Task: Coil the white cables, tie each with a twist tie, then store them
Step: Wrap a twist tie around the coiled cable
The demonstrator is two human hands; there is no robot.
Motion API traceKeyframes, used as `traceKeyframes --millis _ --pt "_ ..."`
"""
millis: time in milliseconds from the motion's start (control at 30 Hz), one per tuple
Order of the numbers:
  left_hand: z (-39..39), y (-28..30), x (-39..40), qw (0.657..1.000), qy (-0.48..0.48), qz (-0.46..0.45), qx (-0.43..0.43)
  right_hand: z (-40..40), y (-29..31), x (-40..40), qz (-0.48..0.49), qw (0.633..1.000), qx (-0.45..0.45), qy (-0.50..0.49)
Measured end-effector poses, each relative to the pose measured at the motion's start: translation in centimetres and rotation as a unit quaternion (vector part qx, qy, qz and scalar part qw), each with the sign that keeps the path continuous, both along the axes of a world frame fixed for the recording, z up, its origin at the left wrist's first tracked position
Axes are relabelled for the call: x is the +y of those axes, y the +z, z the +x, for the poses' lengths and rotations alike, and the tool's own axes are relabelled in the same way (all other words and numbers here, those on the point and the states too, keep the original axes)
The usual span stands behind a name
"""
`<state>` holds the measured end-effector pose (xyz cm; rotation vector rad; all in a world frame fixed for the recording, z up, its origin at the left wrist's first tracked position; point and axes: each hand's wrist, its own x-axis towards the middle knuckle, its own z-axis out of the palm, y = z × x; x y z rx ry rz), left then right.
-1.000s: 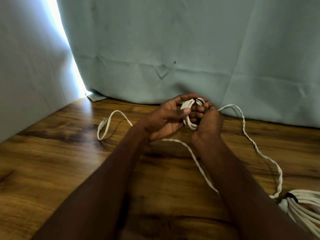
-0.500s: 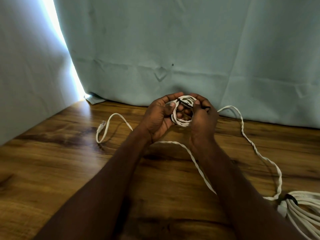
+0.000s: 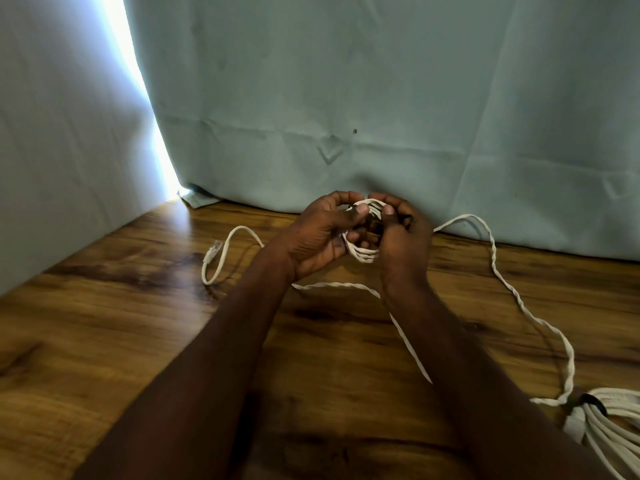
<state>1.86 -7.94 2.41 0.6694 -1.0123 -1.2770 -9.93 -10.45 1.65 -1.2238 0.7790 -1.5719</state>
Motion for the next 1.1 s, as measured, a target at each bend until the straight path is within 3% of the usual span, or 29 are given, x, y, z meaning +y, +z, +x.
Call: traceKeyframes --millis 133,300,400,500,600,733,800,867,1000,1100 --pt "0.6 0.1 -0.4 0.996 0.091 0.007 -0.016 -0.1 -0.1 0.1 -0.034 0.998 0.013 -0.044" --pt "2.1 -0.3 -1.0 0.988 0.15 0.016 0.017 -0.4 0.9 0.9 -0.04 0.992 -0.088 0.086" --pt "2.4 -0.4 -1.2 0.981 0.191 0.025 0.026 -0.5 1.2 1.1 -0.039 0.993 -0.093 0.057" --pt "2.3 -0.2 -1.0 0.984 0.176 0.014 0.033 -0.4 1.0 0.6 -0.008 0.997 -0.076 0.02" --pt "1.8 0.0 -0.7 0.992 0.121 -0.016 0.034 -0.8 0.7 -0.6 0.085 0.991 -0.099 0.007" --pt "0.6 -0.1 -0.6 0.991 0.126 -0.029 -0.046 -1.9 0.5 -1.3 0.162 0.98 -0.114 0.004" --pt "0.4 -0.4 -0.8 0.963 0.215 -0.024 -0.161 -2.1 1.1 -0.9 0.125 0.986 -0.109 -0.009" --pt "0.2 -1.2 -1.1 0.923 0.273 -0.027 -0.27 -1.8 1.8 0.1 0.026 0.996 -0.079 -0.025" --pt "0.3 -1.5 -1.0 0.93 0.219 -0.042 -0.294 -1.6 3.5 2.0 -0.144 0.988 0.007 -0.047" --pt "-0.3 -1.1 -0.5 0.922 0.16 -0.051 -0.349 -3.5 4.7 1.5 -0.06 0.995 -0.054 -0.057"
